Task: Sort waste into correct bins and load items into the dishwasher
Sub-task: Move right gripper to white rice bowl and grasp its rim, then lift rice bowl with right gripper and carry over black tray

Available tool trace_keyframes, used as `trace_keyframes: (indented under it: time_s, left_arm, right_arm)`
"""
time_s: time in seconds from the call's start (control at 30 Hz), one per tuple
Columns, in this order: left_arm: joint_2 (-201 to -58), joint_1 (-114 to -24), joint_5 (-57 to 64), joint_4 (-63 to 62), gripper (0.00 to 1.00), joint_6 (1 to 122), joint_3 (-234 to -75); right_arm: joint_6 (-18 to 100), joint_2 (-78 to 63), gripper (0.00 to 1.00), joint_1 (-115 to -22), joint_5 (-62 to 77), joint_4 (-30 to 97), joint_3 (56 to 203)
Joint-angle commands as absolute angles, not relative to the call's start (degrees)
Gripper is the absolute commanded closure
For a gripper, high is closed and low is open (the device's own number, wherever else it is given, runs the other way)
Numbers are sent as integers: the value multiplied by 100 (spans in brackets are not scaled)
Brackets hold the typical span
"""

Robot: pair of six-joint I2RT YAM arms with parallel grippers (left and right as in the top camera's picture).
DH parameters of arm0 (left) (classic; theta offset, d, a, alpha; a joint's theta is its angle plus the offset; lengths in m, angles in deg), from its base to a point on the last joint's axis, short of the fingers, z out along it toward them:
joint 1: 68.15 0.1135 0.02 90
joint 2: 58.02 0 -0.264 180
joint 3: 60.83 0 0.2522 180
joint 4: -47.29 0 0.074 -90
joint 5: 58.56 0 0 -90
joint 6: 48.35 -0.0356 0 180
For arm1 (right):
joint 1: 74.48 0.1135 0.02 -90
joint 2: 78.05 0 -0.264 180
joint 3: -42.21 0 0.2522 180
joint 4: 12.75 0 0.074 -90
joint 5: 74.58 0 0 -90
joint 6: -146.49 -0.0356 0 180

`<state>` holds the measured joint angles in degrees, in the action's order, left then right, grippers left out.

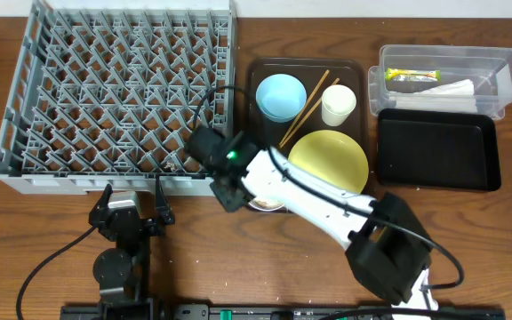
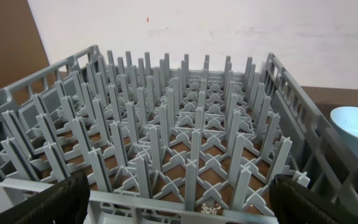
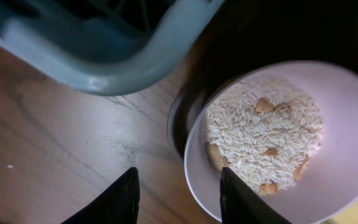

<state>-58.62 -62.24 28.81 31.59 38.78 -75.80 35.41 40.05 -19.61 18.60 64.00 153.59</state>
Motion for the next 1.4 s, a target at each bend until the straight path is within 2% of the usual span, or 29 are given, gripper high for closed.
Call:
trace_keyframes:
  time_s: [0.0,0.27,0.53,1.07,1.3,1.37]
  left_arm:
    - [-5832,-6196,2973,2952,6,3847,-7482]
    - [-5832,-6196,2973,2952,6,3847,-7482]
    - [-5832,-6196,2973,2952,6,3847,-7482]
    - [-5832,-6196,2973,2952,6,3847,-7482]
    - [-5832,-6196,2973,2952,6,3847,-7482]
    - [-5832,-6196,2973,2952,6,3847,-7482]
  right_arm:
    - [3115,3929,60,-1965,2290,6223,15073]
    - [3117,3929,62,-1967,2247,5840,14627]
    - [3039,3929,75,-1965,2247,5687,14452]
    - [2988,3929,81,-1965,2247,5468,14240]
    - [2988,3929,99,-1965,2249,5455,14238]
    - [2986,3929,99,-1965,2247,5453,14238]
